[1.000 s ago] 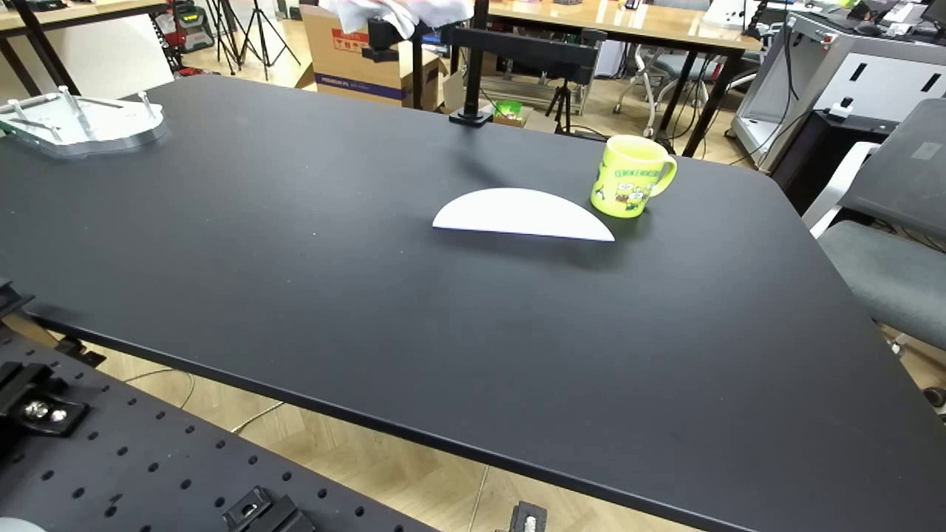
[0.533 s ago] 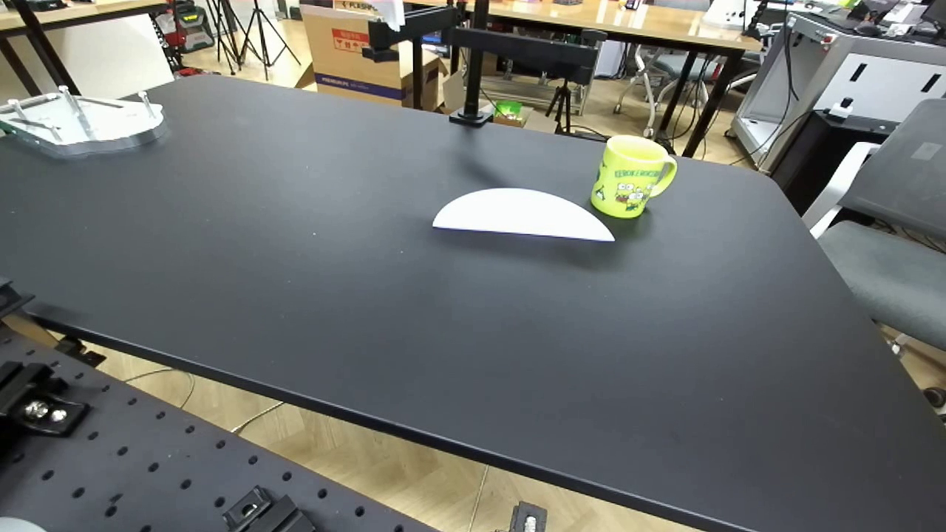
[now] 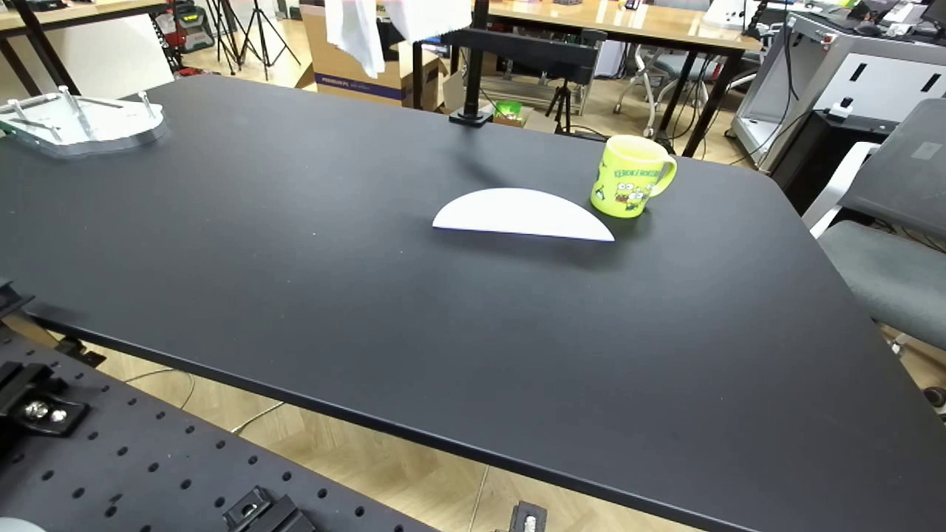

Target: Put the towel on the table

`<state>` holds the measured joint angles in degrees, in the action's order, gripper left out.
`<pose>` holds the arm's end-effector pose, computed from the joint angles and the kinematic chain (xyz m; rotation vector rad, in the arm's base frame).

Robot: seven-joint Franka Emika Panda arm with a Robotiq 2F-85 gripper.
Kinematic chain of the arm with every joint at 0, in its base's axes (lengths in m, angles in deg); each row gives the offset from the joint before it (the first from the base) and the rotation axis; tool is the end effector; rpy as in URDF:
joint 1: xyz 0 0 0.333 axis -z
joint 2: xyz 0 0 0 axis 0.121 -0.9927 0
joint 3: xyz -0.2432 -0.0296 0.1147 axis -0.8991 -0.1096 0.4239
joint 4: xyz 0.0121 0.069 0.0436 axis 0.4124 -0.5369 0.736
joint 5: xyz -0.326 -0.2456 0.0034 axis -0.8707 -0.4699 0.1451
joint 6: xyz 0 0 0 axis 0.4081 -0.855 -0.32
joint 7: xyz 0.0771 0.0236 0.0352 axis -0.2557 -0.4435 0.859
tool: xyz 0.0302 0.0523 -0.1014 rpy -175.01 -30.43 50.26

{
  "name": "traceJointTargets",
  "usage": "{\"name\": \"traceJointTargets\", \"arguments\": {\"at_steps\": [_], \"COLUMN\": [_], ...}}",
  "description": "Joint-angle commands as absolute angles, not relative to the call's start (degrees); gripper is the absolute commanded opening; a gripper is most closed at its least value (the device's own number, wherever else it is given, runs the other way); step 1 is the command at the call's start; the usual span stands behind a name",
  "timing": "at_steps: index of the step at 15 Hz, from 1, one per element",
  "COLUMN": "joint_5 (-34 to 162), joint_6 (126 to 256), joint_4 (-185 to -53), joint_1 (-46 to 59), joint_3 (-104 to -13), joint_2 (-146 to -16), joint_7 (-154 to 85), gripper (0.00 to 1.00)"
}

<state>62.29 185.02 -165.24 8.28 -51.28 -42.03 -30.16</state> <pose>0.4782 0.0113 0.4179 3.0340 0.1123 0.3412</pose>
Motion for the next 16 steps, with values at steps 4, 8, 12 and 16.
{"name": "traceJointTargets", "arguments": {"at_steps": [4, 8, 12, 16], "joint_5": [62.7, 58.4, 47.0, 43.3], "joint_6": [184.8, 188.6, 195.7, 198.1], "joint_4": [-165.1, -165.0, -165.4, -164.8], "joint_1": [4.2, 3.1, 2.9, 0.7], "joint_3": [-48.8, -46.1, -43.9, -43.5], "joint_2": [-48.6, -55.2, -61.1, -66.0], "joint_7": [-30.6, -33.6, -41.1, -51.2], "gripper": [0.00, 0.00, 0.00, 0.00]}}
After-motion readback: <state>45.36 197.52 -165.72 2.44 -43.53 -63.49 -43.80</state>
